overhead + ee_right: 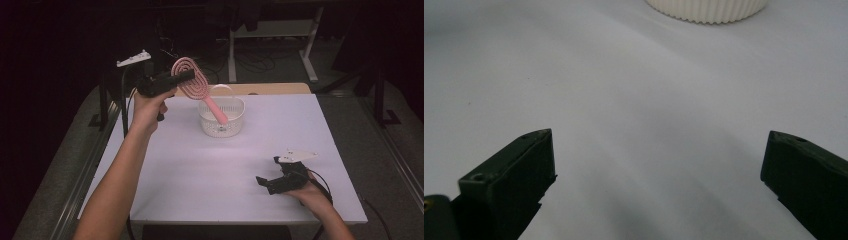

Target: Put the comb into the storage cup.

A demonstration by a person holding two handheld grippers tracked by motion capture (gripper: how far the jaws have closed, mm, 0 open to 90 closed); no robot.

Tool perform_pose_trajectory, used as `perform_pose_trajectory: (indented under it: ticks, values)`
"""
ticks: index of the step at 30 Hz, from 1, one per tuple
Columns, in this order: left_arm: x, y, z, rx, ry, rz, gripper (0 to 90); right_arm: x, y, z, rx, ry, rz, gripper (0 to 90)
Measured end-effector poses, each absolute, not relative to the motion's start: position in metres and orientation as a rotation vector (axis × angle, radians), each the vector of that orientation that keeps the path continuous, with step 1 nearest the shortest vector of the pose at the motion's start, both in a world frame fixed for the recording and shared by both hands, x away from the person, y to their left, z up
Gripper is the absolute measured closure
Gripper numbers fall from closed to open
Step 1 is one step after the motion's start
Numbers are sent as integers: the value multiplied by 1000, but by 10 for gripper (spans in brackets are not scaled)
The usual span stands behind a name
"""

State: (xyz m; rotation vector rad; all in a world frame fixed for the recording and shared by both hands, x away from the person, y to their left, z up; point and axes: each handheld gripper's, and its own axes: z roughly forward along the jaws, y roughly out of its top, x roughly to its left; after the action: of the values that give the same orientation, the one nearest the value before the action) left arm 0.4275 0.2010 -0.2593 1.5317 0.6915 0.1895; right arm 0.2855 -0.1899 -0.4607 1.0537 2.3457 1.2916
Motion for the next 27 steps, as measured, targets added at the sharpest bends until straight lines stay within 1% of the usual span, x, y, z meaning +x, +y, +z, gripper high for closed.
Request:
perform_pose_trajectory:
  ticks: [11, 19, 27]
  values:
    - [452, 190, -259, 1519, 730, 218, 658, 286, -190, -461, 1045, 2347, 1295, 5]
    - [466, 183, -269, 1495, 762, 220, 657, 285, -189, -460, 1041, 2350, 1293, 6]
    - [477, 172, -287, 1498, 798, 212, 657, 285, -188, -461, 1036, 2355, 1291, 5]
